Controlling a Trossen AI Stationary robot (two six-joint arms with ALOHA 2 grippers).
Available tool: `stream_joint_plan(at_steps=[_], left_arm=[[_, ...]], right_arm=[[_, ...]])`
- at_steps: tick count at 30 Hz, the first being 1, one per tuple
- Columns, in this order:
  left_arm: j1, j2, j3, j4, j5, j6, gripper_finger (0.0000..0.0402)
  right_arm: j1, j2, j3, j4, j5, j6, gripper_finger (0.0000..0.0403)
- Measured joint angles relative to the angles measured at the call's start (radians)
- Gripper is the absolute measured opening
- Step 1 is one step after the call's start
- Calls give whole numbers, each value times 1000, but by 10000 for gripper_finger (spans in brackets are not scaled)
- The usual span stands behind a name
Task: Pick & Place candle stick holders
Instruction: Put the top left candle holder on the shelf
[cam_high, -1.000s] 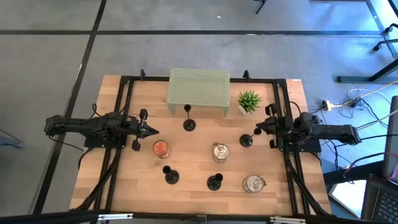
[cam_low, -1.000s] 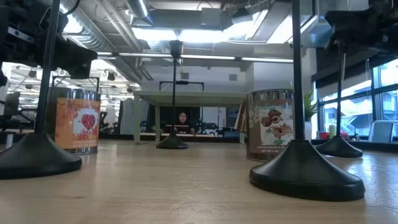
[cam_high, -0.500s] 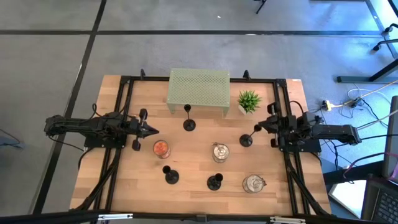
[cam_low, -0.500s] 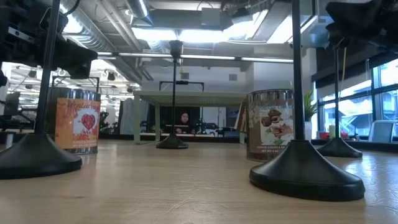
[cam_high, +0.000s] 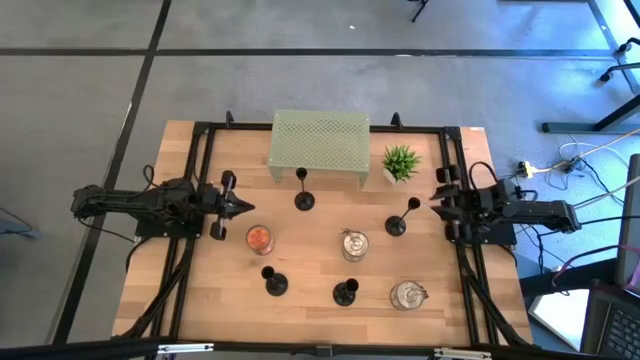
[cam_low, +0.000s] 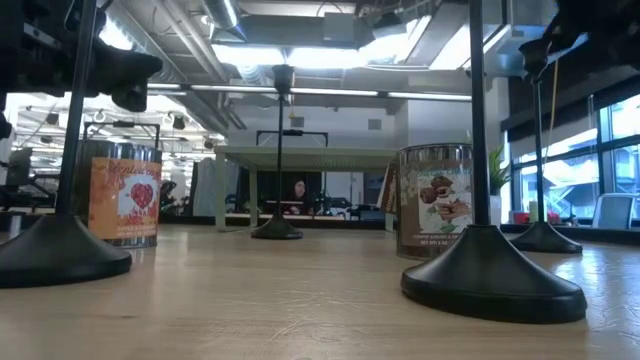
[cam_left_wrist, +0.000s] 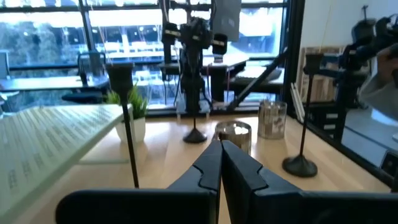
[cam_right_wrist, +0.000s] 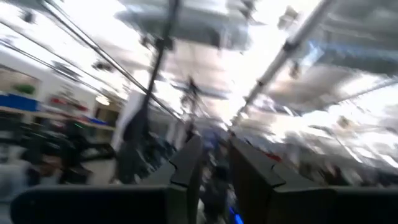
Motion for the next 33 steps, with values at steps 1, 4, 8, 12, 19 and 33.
stream_joint_plan(at_steps=[1,4,8,12,19,33], left_arm=[[0,0,0,0,0,0,6],[0,0,0,-2,0,0,6],[0,0,0,3,9,0,6],[0,0,0,32,14,-7,6],[0,0,21,143,7,-26,10],[0,165,186,125,-123,-10,92]], right_arm=[[0,0,0,15,-30,10,93],[0,0,0,21,-86,78,102],[0,0,0,-10,-88,141,103],[0,0,0,-56,-89,172,104],[0,1,0,-91,-89,197,104],[0,1,0,-91,-73,189,104]])
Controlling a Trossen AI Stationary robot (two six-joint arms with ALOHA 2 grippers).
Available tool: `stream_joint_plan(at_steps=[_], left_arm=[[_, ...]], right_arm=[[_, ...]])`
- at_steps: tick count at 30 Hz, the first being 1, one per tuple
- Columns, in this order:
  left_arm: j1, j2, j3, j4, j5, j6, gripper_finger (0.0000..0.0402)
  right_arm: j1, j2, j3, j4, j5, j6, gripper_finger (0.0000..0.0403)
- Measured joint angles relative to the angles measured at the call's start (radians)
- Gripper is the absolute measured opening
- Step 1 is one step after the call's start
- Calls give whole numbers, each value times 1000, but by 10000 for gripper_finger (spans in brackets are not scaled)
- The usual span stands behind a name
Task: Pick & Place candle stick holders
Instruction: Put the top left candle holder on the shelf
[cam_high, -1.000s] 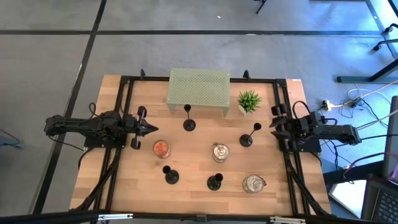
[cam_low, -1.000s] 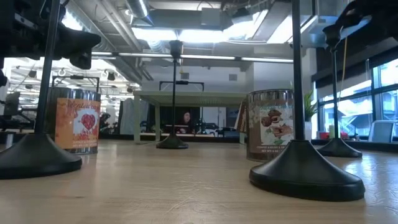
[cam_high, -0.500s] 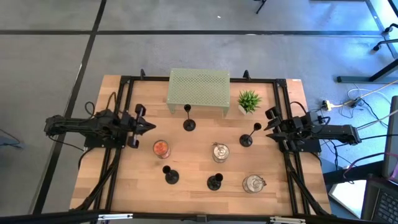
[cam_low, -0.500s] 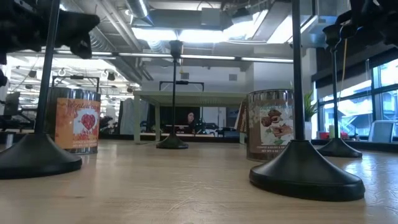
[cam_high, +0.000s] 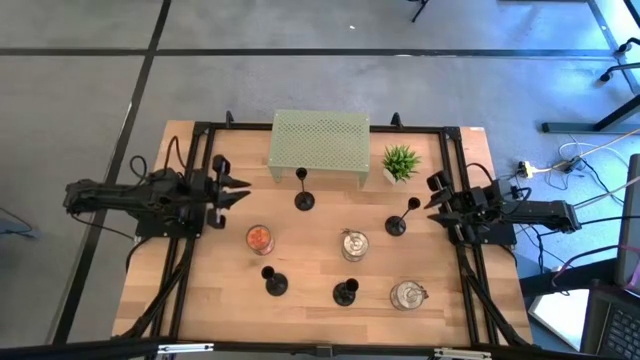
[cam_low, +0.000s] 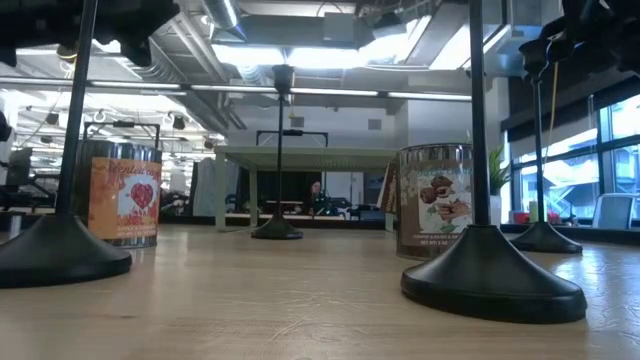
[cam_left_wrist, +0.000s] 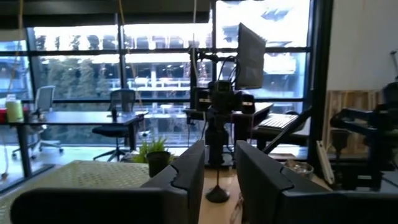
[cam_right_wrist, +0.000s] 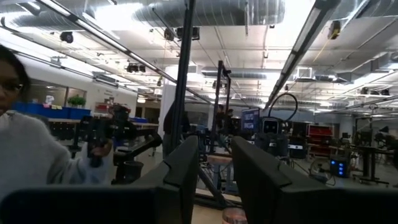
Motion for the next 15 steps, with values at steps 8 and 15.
stream_joint_plan(at_steps=[8,15], left_arm=[[0,172,56,-2,-63,-72,105],[0,334,122,-1,-178,-175,105]], right_arm=[[0,0,0,0,9,0,104],[0,0,0,23,12,0,104]])
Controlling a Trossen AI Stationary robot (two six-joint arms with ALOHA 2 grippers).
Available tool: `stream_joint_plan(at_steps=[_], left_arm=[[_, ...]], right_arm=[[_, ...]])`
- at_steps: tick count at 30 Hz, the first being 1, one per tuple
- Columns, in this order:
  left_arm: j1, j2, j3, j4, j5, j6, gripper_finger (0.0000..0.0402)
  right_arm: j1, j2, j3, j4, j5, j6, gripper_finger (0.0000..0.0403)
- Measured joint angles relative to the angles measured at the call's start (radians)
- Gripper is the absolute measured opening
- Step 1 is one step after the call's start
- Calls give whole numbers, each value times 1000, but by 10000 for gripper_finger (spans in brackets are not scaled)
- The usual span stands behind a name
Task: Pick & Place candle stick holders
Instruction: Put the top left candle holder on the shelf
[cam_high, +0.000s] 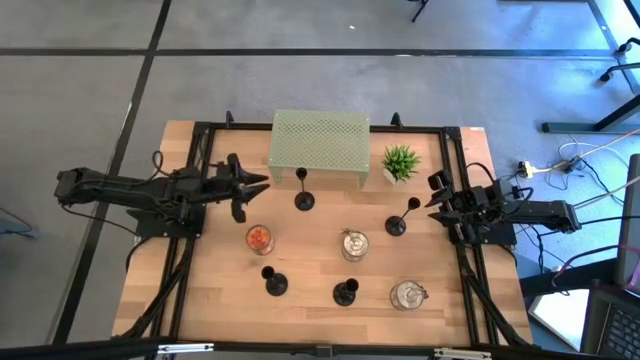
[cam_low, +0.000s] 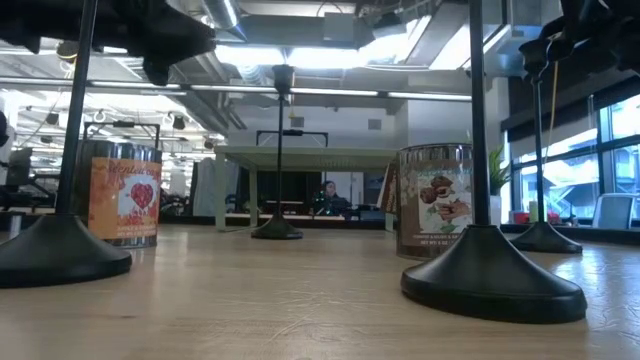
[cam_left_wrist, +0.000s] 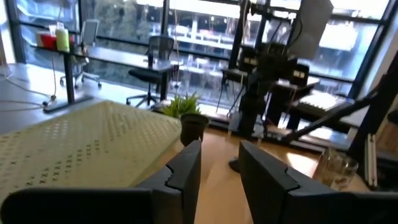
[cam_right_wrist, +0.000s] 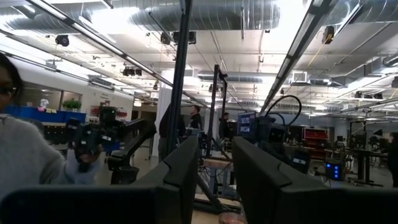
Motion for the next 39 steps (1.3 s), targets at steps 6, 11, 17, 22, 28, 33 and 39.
stream_joint_plan(at_steps=[6,11,17,22,28,33,39], left_arm=[[25,158,63,0,-6,42,105],[64,270,91,1,-1,53,105],[108,390,93,34,8,31,104],[133,503,93,164,109,58,103],[153,621,93,304,126,105,102],[182,680,93,377,130,74,102],[201,732,93,473,149,80,102]], right_arm=[[0,0,0,5,0,0,104],[0,0,0,4,0,0,104],[0,0,0,0,0,0,104],[0,0,0,-2,0,0,104],[0,0,0,-3,0,0,104],[0,0,0,-11,0,0,104],[0,0,0,-11,0,0,104]])
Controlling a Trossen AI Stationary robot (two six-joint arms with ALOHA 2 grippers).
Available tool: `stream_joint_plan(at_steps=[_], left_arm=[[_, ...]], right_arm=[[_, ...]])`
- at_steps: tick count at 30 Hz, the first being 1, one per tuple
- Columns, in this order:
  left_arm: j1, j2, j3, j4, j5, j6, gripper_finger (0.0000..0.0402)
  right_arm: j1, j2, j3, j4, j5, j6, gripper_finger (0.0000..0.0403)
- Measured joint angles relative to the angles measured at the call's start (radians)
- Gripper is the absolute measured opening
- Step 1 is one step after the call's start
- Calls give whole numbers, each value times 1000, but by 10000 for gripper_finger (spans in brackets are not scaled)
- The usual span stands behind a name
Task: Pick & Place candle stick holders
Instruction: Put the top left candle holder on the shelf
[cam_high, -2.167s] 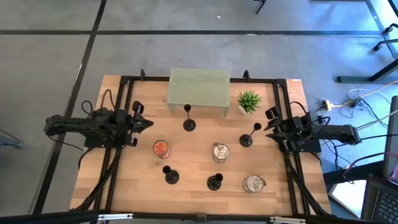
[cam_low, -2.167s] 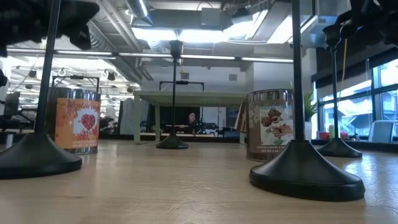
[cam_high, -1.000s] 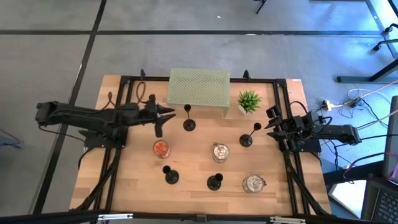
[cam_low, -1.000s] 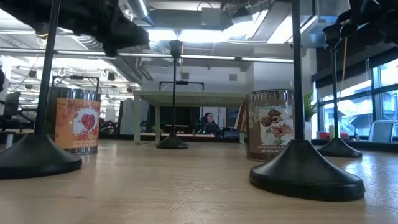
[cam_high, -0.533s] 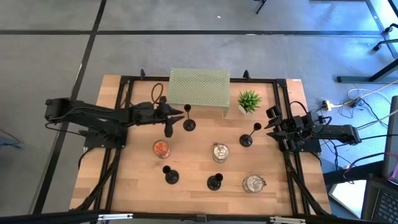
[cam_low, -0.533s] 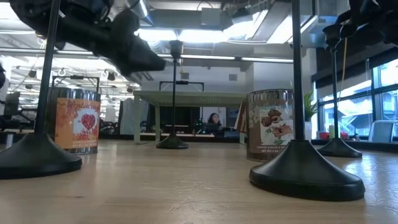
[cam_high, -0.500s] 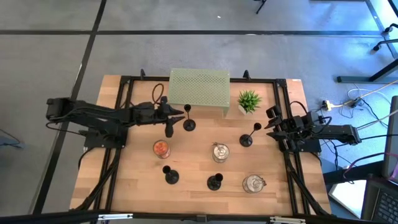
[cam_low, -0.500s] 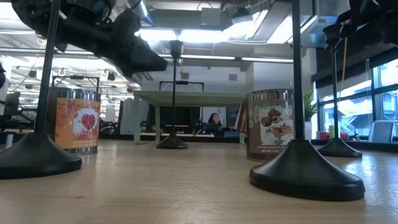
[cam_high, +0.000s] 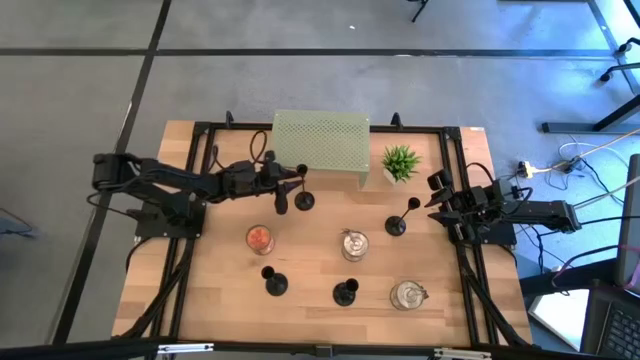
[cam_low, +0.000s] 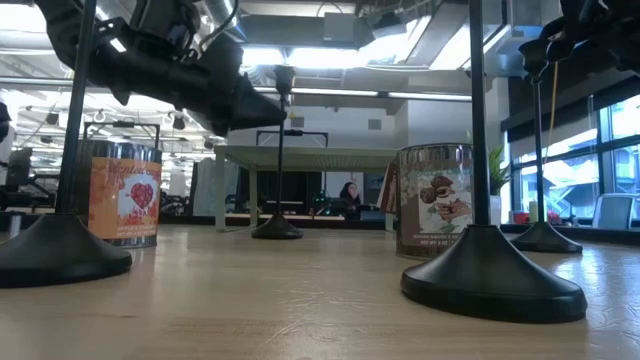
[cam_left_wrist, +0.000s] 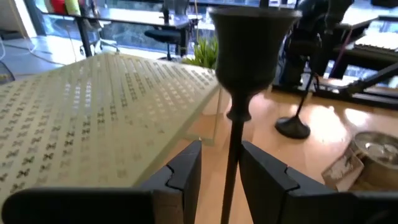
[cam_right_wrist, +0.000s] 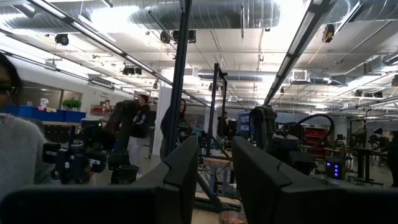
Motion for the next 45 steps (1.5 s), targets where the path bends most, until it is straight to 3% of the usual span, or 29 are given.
stream_joint_plan(at_steps=[3,9,16,20,26,34,37,45], left_arm=[[6,18,0,26,56,-1,102],[7,40,0,53,55,2,97],[6,36,0,51,59,3,21],[6,14,0,51,87,2,14],[2,-82,0,50,166,-15,13],[2,-285,4,38,373,-120,13],[2,-354,52,-51,384,-128,13],[8,-390,389,-632,317,104,13]], right_arm=[[0,0,0,0,0,0,104],[0,0,0,0,0,0,104],[0,0,0,-24,0,0,104],[0,0,0,-65,0,0,104],[0,0,0,-130,0,34,104],[0,0,0,-167,0,27,104],[0,0,0,-162,0,26,104],[0,0,0,-137,0,26,104]])
